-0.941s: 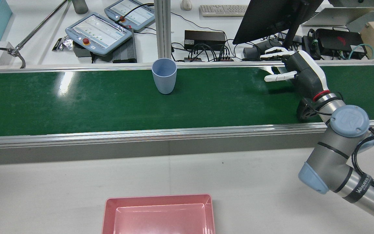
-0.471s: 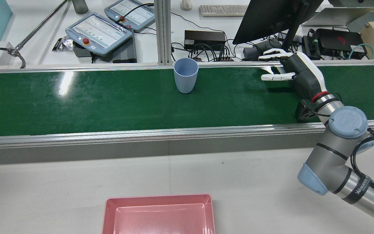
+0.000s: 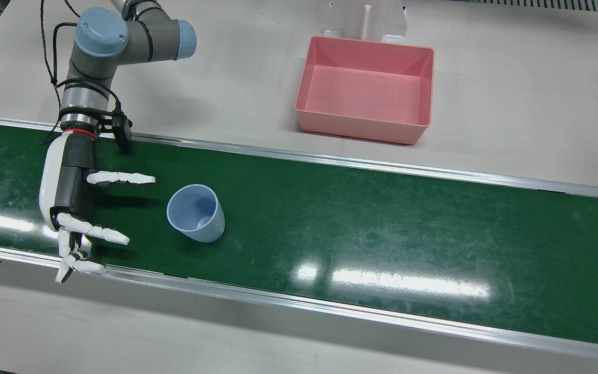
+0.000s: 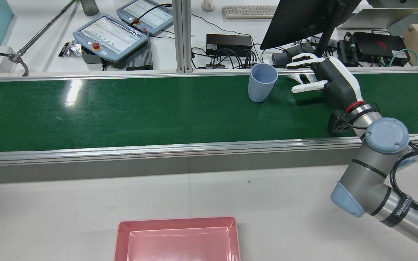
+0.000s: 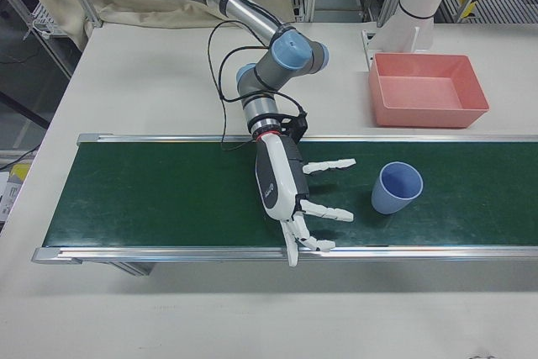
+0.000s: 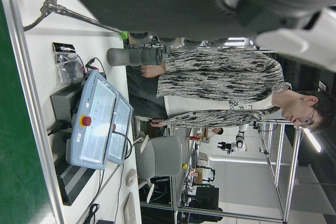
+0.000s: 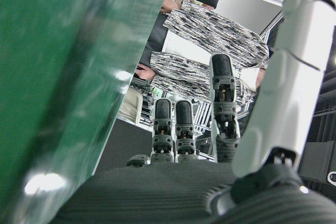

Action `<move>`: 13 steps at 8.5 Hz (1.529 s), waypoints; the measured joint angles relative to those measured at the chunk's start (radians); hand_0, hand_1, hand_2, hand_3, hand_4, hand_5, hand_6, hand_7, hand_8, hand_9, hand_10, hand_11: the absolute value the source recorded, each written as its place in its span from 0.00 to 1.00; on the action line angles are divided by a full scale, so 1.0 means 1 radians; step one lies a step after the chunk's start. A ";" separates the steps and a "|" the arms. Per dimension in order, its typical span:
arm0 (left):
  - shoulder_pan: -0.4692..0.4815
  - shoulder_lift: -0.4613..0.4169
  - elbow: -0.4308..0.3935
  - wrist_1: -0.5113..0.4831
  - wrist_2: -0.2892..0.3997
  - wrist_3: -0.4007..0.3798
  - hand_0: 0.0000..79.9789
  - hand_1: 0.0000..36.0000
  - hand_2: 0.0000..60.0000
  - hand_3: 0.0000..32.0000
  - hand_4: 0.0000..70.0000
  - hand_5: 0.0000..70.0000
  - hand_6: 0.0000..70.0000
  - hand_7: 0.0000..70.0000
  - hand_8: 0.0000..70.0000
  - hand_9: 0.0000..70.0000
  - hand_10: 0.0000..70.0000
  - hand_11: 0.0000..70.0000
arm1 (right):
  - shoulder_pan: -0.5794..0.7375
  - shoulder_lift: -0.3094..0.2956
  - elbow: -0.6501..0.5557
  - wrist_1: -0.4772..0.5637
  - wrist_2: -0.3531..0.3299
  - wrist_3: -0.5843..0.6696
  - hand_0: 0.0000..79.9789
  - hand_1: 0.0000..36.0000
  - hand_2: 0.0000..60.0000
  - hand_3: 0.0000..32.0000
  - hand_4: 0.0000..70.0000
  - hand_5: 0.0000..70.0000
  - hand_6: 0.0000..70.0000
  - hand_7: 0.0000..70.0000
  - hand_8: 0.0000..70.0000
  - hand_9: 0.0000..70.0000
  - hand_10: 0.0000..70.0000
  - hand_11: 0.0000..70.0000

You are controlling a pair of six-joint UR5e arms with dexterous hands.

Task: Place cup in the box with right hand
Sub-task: 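Close the right hand around the light blue cup on the belt, then lift the held cup off the belt with the right hand, then carry the cup toward the pink tray nearer the robot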

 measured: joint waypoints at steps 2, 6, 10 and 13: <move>0.000 0.000 0.000 0.000 0.000 0.000 0.00 0.00 0.00 0.00 0.00 0.00 0.00 0.00 0.00 0.00 0.00 0.00 | -0.001 0.001 0.000 0.000 0.000 -0.001 0.68 0.54 0.28 0.00 0.49 0.10 0.15 0.64 0.26 0.44 0.00 0.00; 0.000 0.000 0.000 0.000 0.000 0.000 0.00 0.00 0.00 0.00 0.00 0.00 0.00 0.00 0.00 0.00 0.00 0.00 | 0.003 0.006 0.016 -0.042 0.005 0.000 0.73 0.55 0.65 0.00 1.00 0.16 0.55 1.00 0.79 1.00 0.54 0.76; 0.000 0.000 0.000 0.000 0.000 0.000 0.00 0.00 0.00 0.00 0.00 0.00 0.00 0.00 0.00 0.00 0.00 0.00 | 0.024 -0.016 0.127 -0.151 0.041 -0.014 0.72 0.55 0.57 0.00 1.00 0.16 0.55 1.00 0.79 1.00 0.57 0.80; 0.000 0.000 0.000 0.000 0.000 0.000 0.00 0.00 0.00 0.00 0.00 0.00 0.00 0.00 0.00 0.00 0.00 0.00 | 0.017 -0.046 0.290 -0.179 0.046 -0.082 0.75 0.44 0.32 0.00 1.00 0.16 0.55 1.00 0.79 1.00 0.59 0.82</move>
